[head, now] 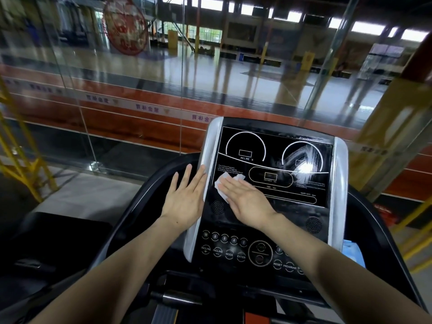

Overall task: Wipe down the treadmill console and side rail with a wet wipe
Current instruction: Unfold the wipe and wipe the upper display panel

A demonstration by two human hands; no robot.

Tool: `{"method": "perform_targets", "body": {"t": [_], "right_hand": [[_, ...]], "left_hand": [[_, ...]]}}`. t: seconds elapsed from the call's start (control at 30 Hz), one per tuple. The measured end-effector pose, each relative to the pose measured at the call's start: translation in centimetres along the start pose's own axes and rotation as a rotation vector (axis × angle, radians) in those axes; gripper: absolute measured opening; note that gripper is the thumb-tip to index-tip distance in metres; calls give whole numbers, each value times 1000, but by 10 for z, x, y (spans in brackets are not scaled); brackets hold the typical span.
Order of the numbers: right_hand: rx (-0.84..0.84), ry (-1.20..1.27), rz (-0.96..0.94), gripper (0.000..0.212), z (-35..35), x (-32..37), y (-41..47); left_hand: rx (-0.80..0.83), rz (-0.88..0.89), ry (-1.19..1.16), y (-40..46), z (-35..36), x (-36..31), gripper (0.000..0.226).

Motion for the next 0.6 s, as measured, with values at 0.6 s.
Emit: {"method": "perform_targets", "body": {"t": [0.6], "right_hand": [[-316, 971, 693, 27, -44, -58, -72]], "left_hand": [[4, -2, -120, -5, -7, -12, 56]]}}
Point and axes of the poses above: each hand's wrist, its own y-axis towards the middle knuckle, its own z-axis out of the palm, x = y × z, the point moved 10 cm from there along y, towards the middle knuckle
